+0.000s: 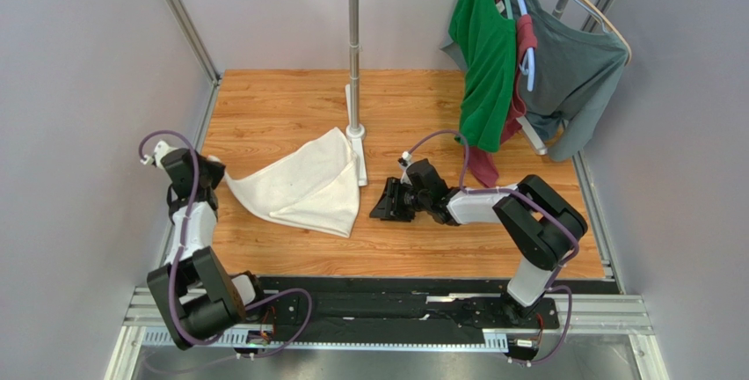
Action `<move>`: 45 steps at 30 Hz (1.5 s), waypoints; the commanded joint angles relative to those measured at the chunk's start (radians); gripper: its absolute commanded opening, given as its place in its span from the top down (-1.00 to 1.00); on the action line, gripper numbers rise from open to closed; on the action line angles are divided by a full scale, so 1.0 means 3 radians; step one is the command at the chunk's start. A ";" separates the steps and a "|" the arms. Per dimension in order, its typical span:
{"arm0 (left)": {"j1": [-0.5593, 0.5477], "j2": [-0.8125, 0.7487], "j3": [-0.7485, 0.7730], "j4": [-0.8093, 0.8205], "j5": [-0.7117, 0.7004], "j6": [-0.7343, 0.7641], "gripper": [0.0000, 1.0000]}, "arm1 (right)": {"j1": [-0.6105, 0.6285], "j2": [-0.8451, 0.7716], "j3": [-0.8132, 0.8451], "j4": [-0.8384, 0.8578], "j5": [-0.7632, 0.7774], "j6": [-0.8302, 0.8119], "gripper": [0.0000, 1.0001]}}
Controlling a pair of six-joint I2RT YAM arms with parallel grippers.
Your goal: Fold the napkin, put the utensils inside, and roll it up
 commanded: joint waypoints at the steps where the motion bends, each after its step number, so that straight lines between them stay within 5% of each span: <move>1: -0.0447 -0.0294 -0.0014 0.0174 0.0010 0.0187 1.00 | -0.0079 -0.0195 -0.0202 -0.0135 0.0245 -0.0198 0.05; 9: -0.1428 -0.0269 0.0108 0.0128 0.0046 0.0473 1.00 | -0.0237 -0.0629 -0.0504 -0.0022 0.0423 -0.0280 0.06; 22: -0.2533 -0.0044 0.0113 0.0318 0.0388 0.1189 1.00 | -0.0335 -0.0660 -0.0709 0.0162 0.0388 -0.0209 0.07; 31: -0.2999 -0.0038 -0.0034 0.0220 0.0307 0.1369 1.00 | -0.0350 -0.0512 -0.0658 0.0280 0.0357 -0.0096 0.07; 45: -0.3229 -0.0177 -0.0285 0.0103 0.0450 0.1440 1.00 | -0.0345 -0.0333 -0.0560 0.0310 0.0306 -0.0081 0.08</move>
